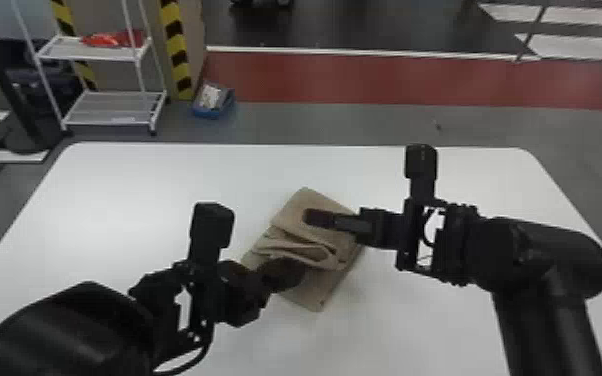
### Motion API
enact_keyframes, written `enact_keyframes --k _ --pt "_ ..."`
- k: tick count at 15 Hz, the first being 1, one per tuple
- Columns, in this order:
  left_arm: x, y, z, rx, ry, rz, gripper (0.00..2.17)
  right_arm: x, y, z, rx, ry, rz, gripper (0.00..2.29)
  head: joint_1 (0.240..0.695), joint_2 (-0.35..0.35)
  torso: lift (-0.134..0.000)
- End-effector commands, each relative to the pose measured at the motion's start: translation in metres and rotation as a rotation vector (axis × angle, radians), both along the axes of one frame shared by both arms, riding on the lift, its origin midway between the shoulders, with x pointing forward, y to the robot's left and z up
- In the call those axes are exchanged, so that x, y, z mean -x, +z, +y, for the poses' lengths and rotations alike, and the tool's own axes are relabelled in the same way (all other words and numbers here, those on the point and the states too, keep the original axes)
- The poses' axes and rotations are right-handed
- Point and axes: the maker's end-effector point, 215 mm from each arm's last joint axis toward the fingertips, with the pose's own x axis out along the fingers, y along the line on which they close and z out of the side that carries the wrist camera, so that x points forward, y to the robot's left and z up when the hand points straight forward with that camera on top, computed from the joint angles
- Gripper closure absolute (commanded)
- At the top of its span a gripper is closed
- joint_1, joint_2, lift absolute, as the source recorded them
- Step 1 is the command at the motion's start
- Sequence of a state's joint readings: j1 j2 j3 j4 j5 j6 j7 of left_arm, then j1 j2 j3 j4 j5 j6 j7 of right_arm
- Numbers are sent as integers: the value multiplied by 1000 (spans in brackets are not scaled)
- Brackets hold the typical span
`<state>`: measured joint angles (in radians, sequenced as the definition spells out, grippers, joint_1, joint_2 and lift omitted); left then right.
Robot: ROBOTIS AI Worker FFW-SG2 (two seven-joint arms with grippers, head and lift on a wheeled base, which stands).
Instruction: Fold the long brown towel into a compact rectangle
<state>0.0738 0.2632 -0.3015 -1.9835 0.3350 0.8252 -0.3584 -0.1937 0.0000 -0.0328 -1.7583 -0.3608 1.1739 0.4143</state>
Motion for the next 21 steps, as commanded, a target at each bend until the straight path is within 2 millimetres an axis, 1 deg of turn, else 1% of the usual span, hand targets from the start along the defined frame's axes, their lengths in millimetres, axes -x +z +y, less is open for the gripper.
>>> enact_keyframes --k 1,3,4,5,6,7,8,9,10,11,12,13,14,15,16,18,19,21 --pt "19 16 35 -53 18 -2 1474 2 5 -18 -34 -37 4 80 695 -51 -123" --pt "21 32 68 -89 60 -42 1474 6 15 -27 -60 -50 -22 80 695 -35 -123" --pt "18 41 88 -106 87 -65 1474 8 26 -32 -81 -52 -60 80 695 -27 -123" --pt "11 49 99 -108 109 -90 1474 10 35 -43 -90 -69 -91 80 695 -14 -123" --pt "1 54 111 -111 133 -122 1474 19 40 -47 -87 -76 -111 80 695 -2 -123" --pt "-11 57 116 -100 146 -153 1474 27 46 -61 -70 -102 -138 80 695 15 -123" --pt "-21 59 117 -85 152 -177 1474 33 43 -71 -46 -127 -160 97 695 17 -123" --pt "-31 62 117 -62 154 -206 1474 39 32 -92 5 -162 -164 252 695 16 -123" --pt "-40 64 114 -26 149 -232 1474 46 15 -111 55 -178 -145 576 695 9 -123" --pt "-47 66 114 -4 152 -253 1474 53 1 -125 89 -192 -126 1021 695 -3 -123" --pt "-54 67 111 9 152 -277 1474 62 -18 -137 122 -203 -92 1727 695 -16 -123" --pt "-60 66 110 14 153 -287 1474 69 -34 -143 143 -208 -67 2017 695 -49 -123" --pt "-62 64 107 18 149 -289 1474 67 -41 -149 159 -220 -76 2040 695 -64 -123" --pt "-64 66 105 26 147 -307 1474 63 -50 -151 171 -227 -81 2051 695 -74 -123" --pt "-65 66 105 29 148 -306 1474 54 -53 -152 171 -239 -105 2051 695 -84 -123" --pt "-65 67 105 29 148 -309 1474 40 -56 -144 182 -238 -125 2051 695 -99 -123" --pt "-66 67 106 29 148 -312 1474 33 -58 -143 193 -240 -128 2051 695 -99 -123" --pt "-66 72 109 33 152 -334 1474 18 -58 -134 199 -232 -132 2051 695 -93 -123"
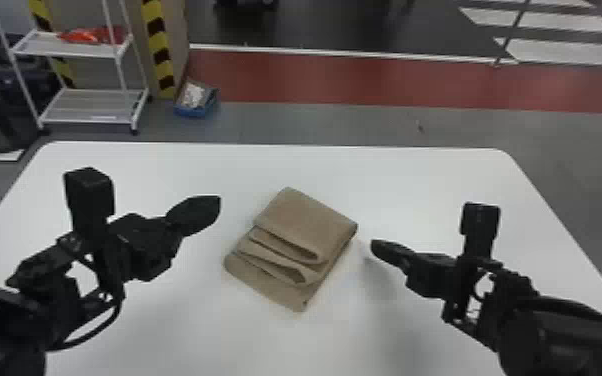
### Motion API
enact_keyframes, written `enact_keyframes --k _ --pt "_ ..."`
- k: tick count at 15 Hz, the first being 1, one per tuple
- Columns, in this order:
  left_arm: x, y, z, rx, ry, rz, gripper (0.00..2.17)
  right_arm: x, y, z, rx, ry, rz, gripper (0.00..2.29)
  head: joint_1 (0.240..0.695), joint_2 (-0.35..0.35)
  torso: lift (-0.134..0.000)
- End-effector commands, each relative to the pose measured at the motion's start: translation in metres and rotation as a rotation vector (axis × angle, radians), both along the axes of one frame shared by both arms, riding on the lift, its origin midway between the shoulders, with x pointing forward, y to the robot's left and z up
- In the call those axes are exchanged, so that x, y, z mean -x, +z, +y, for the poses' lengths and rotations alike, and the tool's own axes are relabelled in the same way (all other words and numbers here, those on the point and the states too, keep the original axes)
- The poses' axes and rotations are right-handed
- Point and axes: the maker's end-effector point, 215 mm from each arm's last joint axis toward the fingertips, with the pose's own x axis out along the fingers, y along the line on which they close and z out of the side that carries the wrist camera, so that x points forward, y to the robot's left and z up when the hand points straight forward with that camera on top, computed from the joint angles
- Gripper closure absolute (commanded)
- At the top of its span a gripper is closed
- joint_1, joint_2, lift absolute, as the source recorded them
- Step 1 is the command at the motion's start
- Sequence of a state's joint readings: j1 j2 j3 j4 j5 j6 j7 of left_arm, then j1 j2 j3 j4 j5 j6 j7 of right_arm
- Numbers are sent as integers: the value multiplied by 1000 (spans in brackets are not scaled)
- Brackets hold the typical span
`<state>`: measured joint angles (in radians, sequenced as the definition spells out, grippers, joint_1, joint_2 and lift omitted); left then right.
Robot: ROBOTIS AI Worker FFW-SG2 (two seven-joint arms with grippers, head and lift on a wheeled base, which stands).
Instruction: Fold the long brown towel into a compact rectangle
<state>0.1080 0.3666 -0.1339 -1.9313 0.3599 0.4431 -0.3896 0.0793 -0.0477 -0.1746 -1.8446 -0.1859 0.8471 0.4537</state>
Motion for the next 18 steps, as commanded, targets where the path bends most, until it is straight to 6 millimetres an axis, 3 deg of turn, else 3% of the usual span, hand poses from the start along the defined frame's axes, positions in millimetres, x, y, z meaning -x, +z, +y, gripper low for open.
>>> enact_keyframes --k 1,7,11,13,15,17,18 --pt "-1 2 4 5 6 -17 1474 -19 0 11 10 16 -1 2051 695 -89 -123" --pt "1 3 2 20 -2 -19 1474 -72 2 55 -9 73 16 2051 695 -49 -123" --pt "3 2 1 27 -14 -14 1474 -123 34 84 5 107 -52 2047 695 -8 -123" --pt "4 0 0 30 -15 -8 1474 -117 34 90 10 124 -34 2047 695 1 -123" --pt "7 -1 6 36 -4 -5 1474 -96 40 90 -21 121 -46 2027 695 9 -123" --pt "5 -9 15 34 11 12 1474 -79 50 66 -73 85 -73 1939 695 15 -123" --pt "2 -18 20 31 27 30 1474 -68 53 33 -52 58 -97 1943 695 16 -123"
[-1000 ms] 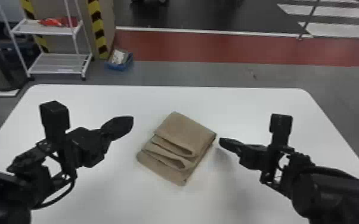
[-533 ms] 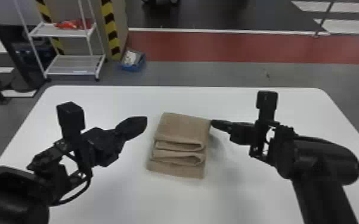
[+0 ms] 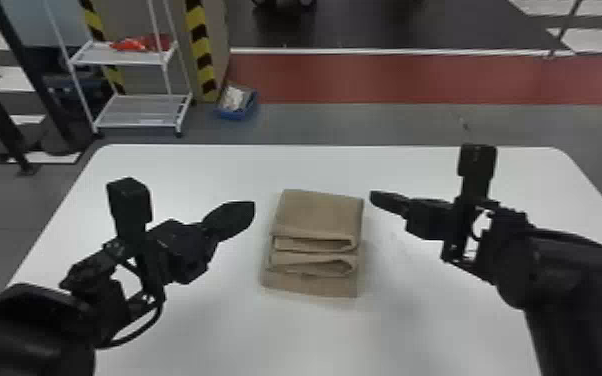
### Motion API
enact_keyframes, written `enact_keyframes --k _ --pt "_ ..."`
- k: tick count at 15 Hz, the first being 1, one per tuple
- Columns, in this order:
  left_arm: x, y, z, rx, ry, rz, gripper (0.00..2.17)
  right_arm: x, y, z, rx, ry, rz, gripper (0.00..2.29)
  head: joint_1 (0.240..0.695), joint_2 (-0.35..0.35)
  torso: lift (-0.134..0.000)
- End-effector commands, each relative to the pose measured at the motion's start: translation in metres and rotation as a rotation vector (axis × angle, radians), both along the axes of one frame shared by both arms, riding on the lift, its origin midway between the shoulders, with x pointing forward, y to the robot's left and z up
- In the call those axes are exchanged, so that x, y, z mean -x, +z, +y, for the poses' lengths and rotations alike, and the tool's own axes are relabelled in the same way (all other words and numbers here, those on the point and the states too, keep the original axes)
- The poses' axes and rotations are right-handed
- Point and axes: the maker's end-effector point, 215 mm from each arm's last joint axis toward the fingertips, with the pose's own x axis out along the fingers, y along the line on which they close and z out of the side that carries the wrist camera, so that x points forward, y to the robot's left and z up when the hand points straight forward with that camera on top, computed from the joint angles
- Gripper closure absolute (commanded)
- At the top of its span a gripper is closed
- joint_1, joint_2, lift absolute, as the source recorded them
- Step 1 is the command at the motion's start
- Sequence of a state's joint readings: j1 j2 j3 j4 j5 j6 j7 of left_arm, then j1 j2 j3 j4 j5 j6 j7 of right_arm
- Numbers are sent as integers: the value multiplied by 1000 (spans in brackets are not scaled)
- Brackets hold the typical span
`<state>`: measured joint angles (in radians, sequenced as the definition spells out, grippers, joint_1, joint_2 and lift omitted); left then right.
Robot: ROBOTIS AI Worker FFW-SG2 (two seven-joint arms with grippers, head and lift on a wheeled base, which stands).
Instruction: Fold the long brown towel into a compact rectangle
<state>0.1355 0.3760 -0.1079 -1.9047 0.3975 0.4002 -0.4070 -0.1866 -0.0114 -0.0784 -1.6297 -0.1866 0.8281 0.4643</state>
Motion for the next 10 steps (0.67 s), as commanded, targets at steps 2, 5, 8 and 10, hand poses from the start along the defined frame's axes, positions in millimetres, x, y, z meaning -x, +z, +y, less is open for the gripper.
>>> enact_keyframes --k 2,5,8,10 --pt "-5 -24 12 -5 48 36 1474 44 0 -100 31 -130 -37 1943 695 -11 -123" --pt "-7 -29 14 1 70 29 1474 83 -17 -188 8 -271 -36 1943 695 -86 -123" --pt "-5 -33 7 -7 81 34 1474 113 -21 -229 7 -329 -93 1943 695 -190 -123" --pt "4 -43 7 -19 95 51 1474 126 -20 -239 -20 -344 -122 1943 695 -222 -123"
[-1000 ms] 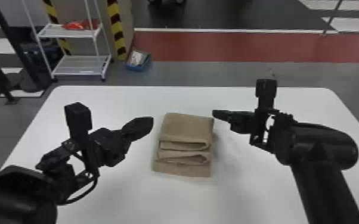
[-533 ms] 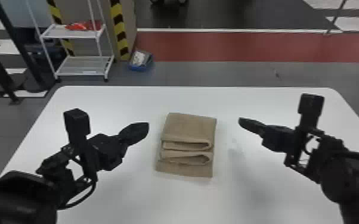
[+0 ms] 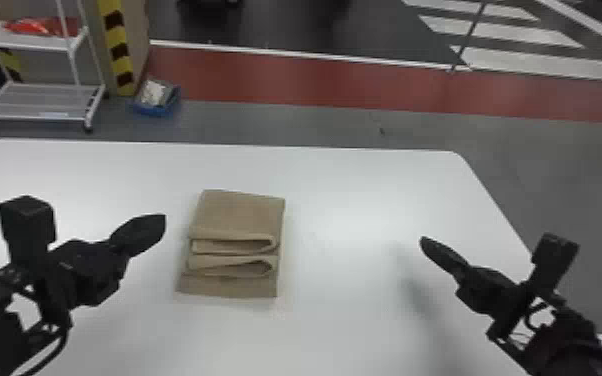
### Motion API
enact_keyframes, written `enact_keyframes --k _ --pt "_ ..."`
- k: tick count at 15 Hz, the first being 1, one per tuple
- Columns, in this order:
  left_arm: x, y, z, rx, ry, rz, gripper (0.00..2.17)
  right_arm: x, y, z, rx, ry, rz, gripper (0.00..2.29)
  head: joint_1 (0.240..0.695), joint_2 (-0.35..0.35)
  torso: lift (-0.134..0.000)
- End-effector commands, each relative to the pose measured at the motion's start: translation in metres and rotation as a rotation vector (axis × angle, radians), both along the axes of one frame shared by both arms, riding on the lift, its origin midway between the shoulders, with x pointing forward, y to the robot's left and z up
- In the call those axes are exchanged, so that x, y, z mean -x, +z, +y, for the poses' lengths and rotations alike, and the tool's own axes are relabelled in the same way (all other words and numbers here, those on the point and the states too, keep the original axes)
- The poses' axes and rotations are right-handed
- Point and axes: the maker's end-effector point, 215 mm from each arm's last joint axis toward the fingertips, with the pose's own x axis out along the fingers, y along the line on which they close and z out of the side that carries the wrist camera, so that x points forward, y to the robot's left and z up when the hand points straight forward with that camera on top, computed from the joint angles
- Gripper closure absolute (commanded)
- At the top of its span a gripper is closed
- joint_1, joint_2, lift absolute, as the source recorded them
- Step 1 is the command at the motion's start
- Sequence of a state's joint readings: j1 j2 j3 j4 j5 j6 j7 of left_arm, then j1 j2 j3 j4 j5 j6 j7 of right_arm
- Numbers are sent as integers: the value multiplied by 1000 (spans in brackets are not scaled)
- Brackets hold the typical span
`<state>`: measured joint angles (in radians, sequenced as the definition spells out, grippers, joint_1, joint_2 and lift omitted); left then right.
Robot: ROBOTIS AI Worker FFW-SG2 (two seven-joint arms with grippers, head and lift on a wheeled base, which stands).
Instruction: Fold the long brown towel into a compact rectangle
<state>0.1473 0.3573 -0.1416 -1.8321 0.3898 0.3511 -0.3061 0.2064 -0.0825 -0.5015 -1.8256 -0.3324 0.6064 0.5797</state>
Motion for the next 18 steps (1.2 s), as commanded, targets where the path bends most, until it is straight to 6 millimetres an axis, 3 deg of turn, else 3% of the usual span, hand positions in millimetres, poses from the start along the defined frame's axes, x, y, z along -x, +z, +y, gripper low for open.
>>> enact_keyframes --k 1,4,10,18 --pt "13 -14 0 -9 6 28 1474 12 -1 -10 -10 -21 -21 1943 695 -234 -123" --pt "33 -33 -10 -10 -6 65 1477 11 1 -7 -22 -10 -28 1943 695 -259 -123" --pt "51 -50 -35 -33 -31 87 1474 9 7 1 -45 6 -45 1943 695 -277 -123" --pt "70 -61 -72 -39 -83 109 1474 9 12 -4 -72 5 -51 1943 695 -336 -123"
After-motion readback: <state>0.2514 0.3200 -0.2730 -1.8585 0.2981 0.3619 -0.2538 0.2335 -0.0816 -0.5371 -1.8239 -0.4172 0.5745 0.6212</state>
